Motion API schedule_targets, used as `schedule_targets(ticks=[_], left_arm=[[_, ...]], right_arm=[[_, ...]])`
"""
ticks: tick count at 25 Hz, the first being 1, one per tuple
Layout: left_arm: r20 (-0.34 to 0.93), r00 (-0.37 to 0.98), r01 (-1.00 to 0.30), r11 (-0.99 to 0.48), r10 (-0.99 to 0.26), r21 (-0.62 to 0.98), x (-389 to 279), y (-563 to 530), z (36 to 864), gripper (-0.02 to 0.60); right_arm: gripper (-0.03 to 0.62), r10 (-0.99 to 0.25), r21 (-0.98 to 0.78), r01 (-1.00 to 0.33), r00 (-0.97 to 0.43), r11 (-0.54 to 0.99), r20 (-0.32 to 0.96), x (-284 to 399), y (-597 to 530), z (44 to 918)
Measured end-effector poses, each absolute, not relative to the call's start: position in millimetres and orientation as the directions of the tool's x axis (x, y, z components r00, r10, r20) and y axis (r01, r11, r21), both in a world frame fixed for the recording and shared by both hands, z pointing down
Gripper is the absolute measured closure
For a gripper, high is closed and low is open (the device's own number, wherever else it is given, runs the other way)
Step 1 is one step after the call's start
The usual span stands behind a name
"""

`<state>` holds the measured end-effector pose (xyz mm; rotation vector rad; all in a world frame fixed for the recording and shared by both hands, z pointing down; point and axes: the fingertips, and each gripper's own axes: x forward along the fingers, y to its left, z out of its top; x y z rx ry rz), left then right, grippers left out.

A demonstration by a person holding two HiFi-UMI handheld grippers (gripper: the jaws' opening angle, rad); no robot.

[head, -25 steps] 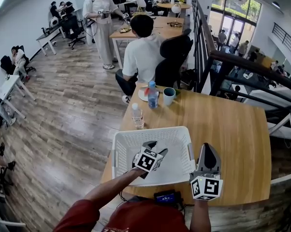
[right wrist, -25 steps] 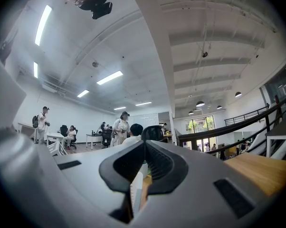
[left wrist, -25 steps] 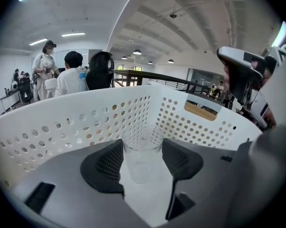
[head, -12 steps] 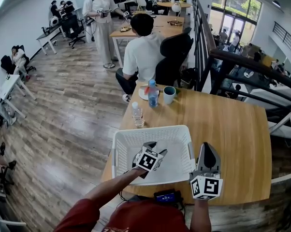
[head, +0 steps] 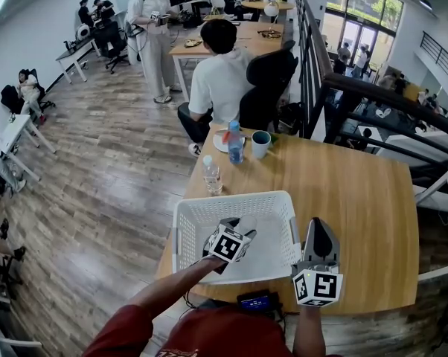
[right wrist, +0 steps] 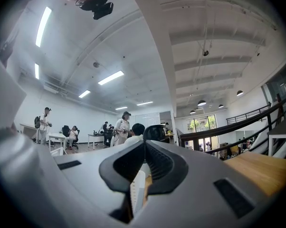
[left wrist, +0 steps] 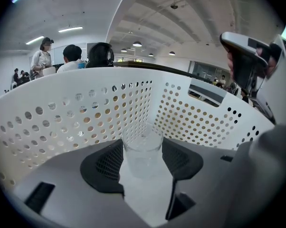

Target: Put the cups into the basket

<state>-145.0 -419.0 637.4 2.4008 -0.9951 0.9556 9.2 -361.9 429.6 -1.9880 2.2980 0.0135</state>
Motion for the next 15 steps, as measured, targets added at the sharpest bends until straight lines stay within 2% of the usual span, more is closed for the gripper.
schedule_targets(ticks=[15], left_arm=[[0.718,0.522,-0.708,-0.704,-0.46,0.064,-146.3,-415.9,642.9,0.318]], right_arm=[[0.582,-0.985,-0.063,-0.986,-0.151,0.157,-0.082,5.6,-364.7,432.5]])
